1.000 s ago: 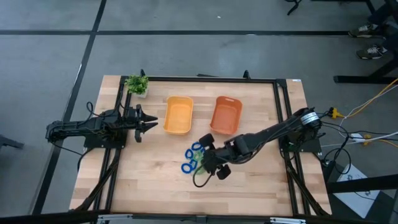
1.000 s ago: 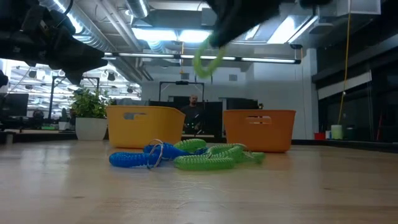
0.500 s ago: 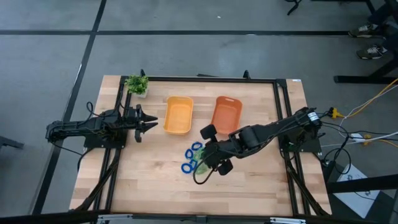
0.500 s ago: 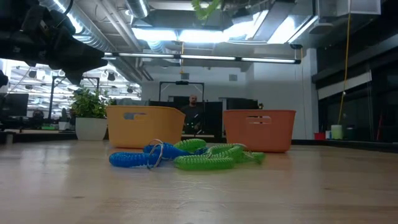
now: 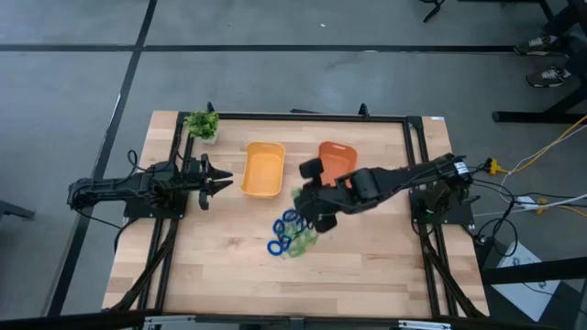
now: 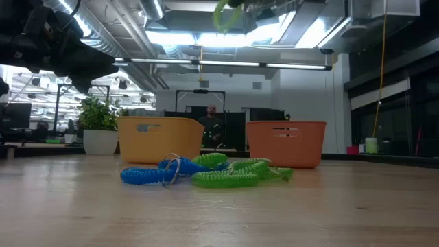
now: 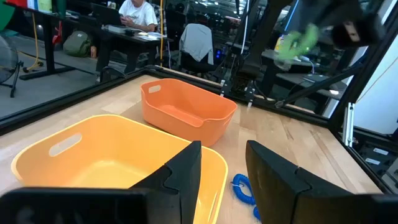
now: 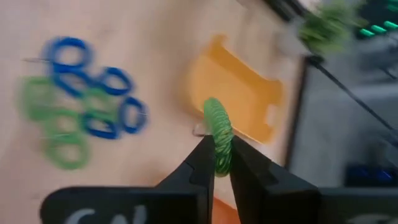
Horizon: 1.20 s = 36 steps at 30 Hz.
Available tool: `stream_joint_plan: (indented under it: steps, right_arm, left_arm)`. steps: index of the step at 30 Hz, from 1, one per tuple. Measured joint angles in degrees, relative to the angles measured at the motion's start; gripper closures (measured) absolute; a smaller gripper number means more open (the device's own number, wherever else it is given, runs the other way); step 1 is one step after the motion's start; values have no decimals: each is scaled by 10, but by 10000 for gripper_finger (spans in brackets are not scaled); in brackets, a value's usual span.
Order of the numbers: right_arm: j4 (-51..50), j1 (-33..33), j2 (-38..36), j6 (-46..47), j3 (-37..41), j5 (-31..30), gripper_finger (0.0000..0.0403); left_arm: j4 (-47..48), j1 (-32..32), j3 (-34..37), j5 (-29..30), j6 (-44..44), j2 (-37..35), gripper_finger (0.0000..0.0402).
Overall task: Sort spring keychains
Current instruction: Put the green spring keychain into the orange bin
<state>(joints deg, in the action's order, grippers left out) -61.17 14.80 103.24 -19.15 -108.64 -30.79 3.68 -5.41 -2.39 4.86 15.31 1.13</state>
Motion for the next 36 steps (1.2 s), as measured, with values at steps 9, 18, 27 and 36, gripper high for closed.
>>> stream_joint_plan:
  steps: [9,18,27,36]
  right_arm:
    - [-20,-51,0,10,0,-31,362]
    - [-133,-109,1,61,0,-1,362]
    - [-212,-153,1,97,0,4,362]
    - [-221,-187,1,102,0,8,362]
  left_arm:
    - [0,0,0,0,0,0,279]
    - [0,0,0,0,0,0,279]
    - [0,0,0,0,0,0,279]
    - [0,0,0,0,0,0,279]
